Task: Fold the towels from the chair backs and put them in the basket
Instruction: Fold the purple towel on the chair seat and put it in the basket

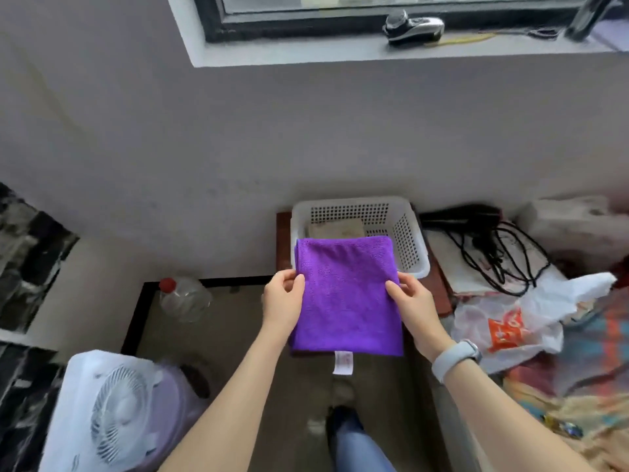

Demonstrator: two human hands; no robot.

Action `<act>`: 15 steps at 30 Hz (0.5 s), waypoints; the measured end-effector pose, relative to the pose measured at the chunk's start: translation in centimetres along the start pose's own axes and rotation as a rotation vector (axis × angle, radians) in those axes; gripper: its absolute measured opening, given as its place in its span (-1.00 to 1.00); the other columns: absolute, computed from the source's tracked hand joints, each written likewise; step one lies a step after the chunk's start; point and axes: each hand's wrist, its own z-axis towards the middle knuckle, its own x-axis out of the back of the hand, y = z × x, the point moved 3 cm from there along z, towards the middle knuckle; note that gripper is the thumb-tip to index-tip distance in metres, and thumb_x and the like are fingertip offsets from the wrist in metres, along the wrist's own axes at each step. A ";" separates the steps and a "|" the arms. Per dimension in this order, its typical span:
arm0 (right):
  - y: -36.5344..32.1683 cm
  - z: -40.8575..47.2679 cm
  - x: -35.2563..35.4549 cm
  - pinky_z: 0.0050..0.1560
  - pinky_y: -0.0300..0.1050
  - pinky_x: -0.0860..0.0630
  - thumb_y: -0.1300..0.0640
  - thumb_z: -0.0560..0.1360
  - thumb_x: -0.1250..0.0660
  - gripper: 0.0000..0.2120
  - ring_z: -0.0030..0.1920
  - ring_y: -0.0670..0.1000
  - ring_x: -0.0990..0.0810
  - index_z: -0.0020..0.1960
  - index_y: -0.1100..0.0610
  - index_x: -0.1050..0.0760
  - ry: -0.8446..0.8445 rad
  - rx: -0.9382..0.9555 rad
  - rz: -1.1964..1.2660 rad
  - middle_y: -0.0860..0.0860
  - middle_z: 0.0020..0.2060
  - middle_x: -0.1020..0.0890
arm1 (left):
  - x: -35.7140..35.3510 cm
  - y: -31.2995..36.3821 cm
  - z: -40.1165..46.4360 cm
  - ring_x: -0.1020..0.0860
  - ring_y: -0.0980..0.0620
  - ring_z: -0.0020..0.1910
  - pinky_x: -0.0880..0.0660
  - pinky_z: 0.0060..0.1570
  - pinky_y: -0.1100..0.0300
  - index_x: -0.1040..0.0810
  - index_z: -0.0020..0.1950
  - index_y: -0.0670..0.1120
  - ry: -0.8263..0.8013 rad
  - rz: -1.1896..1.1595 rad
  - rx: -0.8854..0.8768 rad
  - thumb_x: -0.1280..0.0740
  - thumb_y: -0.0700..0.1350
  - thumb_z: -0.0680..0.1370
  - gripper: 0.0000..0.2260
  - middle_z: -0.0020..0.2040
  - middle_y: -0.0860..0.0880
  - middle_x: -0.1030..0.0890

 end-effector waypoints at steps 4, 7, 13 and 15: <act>-1.2 9.2 -0.3 -0.32 -0.42 -0.48 0.16 0.54 -0.23 -0.85 -0.16 -0.16 -0.53 0.10 0.04 -0.43 -0.015 -0.028 -0.019 -0.08 -0.13 -0.55 | -4.1 2.2 7.4 -0.49 0.12 -0.11 -0.37 -0.20 0.34 -0.51 0.14 -0.16 0.076 0.070 0.009 -0.24 -0.11 0.56 -0.78 -0.06 0.01 -0.54; -0.7 14.4 -1.1 -0.38 -0.46 -0.46 0.11 0.56 -0.20 -0.85 -0.13 -0.19 -0.54 0.13 0.03 -0.43 -0.065 -0.057 -0.061 -0.14 -0.11 -0.54 | -6.3 2.0 11.6 -0.48 0.12 -0.14 -0.34 -0.28 0.35 -0.50 0.16 -0.15 0.103 0.135 0.042 -0.22 -0.09 0.57 -0.78 -0.06 0.00 -0.53; 3.1 21.1 -3.4 0.06 -0.02 -0.56 0.16 0.57 -0.17 -0.74 0.05 0.08 -0.58 0.25 0.13 -0.40 -0.160 -0.195 -0.154 0.10 0.11 -0.58 | -9.3 -0.5 16.3 -0.51 -0.04 0.01 -0.29 -0.12 0.30 -0.46 0.25 -0.17 0.178 0.357 0.100 -0.15 -0.14 0.60 -0.73 0.12 -0.15 -0.59; 3.9 21.8 -3.9 0.20 0.04 -0.48 0.12 0.58 -0.17 -0.65 0.16 0.11 -0.53 0.35 0.14 -0.32 -0.230 -0.218 -0.270 0.11 0.22 -0.53 | -10.1 -0.9 16.3 -0.47 -0.07 0.21 -0.30 0.02 0.29 -0.38 0.34 -0.15 0.216 0.402 0.016 -0.13 -0.17 0.60 -0.68 0.27 -0.13 -0.50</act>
